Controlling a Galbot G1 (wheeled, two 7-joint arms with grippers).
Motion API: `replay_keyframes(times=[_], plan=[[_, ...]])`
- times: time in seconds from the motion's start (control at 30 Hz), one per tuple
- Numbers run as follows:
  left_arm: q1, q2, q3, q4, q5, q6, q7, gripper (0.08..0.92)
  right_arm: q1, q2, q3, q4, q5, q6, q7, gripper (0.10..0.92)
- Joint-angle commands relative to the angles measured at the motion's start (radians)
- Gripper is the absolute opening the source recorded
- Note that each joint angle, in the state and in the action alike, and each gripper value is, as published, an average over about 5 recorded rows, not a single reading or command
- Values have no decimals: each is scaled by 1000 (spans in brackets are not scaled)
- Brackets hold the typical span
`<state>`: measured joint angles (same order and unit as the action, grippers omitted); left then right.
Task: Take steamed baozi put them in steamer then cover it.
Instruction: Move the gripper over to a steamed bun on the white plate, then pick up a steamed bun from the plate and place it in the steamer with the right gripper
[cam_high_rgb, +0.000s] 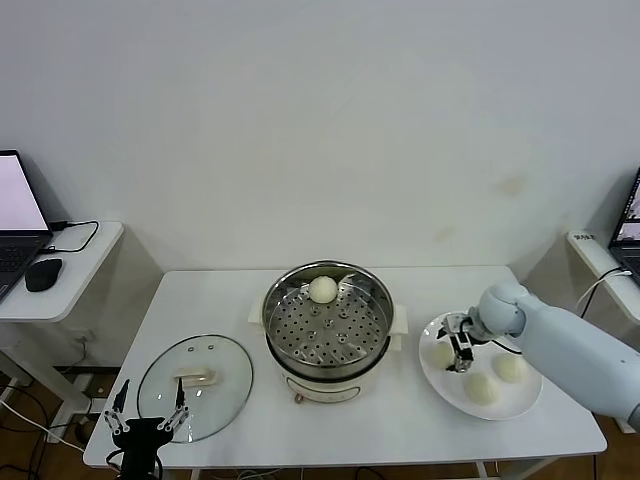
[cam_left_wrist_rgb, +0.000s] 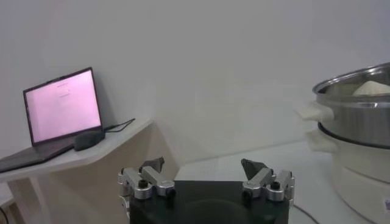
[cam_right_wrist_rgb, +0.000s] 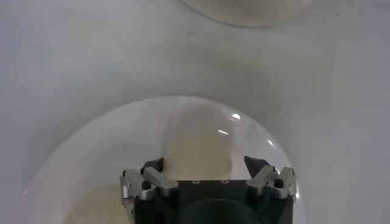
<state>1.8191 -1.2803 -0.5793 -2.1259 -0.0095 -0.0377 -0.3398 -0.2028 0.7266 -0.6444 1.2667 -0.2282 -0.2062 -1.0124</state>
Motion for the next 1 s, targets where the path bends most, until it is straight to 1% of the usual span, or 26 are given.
replay_keyframes(times=[0.03,0.2,0.33,0.5,0.77,0.87,1.0], plan=[[4,0,-2,-4,0,0,0,823,-3,15,-1,-19,-11,0,-4,701],[6,-1,-2,-7,0,0,0,823,15,-11,-9,1,-5,-1,-16,633],[7,0,-2,-11,0,1,0,823,51,-55,-35,38,28,-6,-27,608],[7,1,-2,-15,0,2,0,823,144,-135,-104,125,104,-28,-44,597],[4,7,3,-18,-1,2,0,823,449,-235,-241,228,256,-63,-62,602],[0,14,4,-21,-5,2,0,823,605,-234,-333,259,331,-90,-59,602],[-6,25,5,-25,-12,5,1,823,813,-197,-470,314,431,-133,-47,605]])
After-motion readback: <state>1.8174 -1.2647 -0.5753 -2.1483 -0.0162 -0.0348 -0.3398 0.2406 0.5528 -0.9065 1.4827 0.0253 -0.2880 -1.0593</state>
